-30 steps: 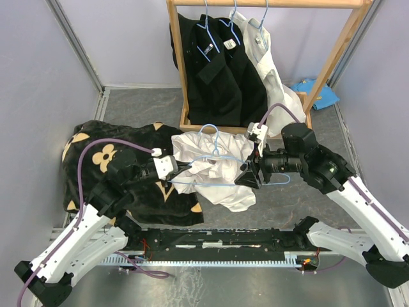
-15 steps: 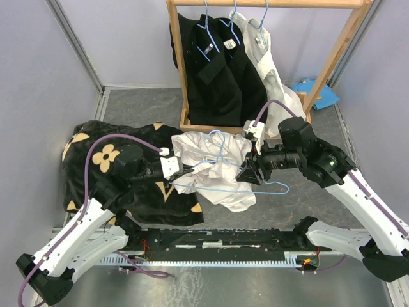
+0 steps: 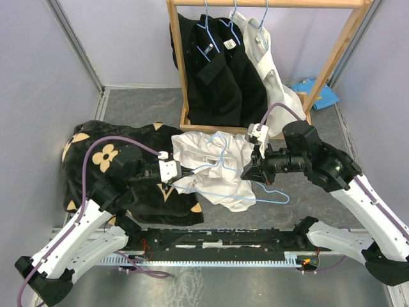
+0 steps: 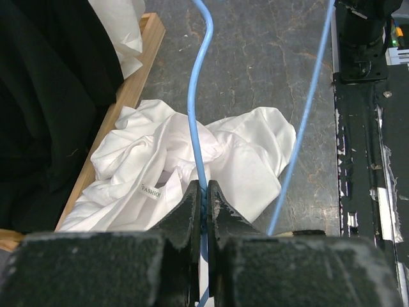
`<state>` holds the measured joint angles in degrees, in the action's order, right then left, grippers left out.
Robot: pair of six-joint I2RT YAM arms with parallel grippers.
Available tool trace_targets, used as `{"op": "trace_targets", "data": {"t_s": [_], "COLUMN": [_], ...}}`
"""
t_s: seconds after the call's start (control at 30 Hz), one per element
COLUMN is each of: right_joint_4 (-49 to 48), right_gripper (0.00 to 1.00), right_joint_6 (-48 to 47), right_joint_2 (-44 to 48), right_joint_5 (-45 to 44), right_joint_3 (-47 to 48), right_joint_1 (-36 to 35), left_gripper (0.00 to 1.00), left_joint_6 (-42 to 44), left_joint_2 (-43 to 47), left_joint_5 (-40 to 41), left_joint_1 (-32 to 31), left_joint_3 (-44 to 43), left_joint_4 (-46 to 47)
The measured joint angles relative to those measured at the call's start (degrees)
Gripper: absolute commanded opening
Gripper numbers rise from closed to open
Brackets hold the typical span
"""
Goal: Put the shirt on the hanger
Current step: Pick up the hanger from the clothesline.
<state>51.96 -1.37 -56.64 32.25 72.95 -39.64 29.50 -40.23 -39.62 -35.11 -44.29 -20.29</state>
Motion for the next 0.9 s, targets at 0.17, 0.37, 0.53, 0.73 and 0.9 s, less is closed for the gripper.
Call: {"op": "trace_targets", "data": {"t_s": [0.17,0.37,0.53,0.73,0.9], "right_joint_4": [-0.2,0.57,0.66,0.37,-1.46], "right_gripper": [0.0,0.0,0.0,0.0,0.0], "right_joint_6": [0.02,0.57,1.99,3.02,3.61], "right_joint_2": [1.77,2.93,6.56,10.29,9.97], "right_joint_5": [-0.02,-2.01,-4.76,-5.27,-2.69], "right_joint_3": [-1.27,-2.8,-5.07,-6.93,-6.97], "right_joint_1": [-0.24,-0.26,-0.26,-0.26,-0.26], "left_gripper": [0.2,0.61,0.61,0.7,0.71], "left_joint_6": [-0.04,-2.43,-6.54,-8.2,-8.15], "left_joint_2": [0.0,0.15,0.66,2.36,1.55], "left_joint_5": [-0.09,2.82,5.53,5.05,1.27], "left_joint_1": [-0.15,-0.22,-0.22,-0.22,-0.22], "left_joint_3": [0.0,0.0,0.0,0.44,0.66], "left_joint_4": [0.17,1.4,2.67,3.21,3.32]}}
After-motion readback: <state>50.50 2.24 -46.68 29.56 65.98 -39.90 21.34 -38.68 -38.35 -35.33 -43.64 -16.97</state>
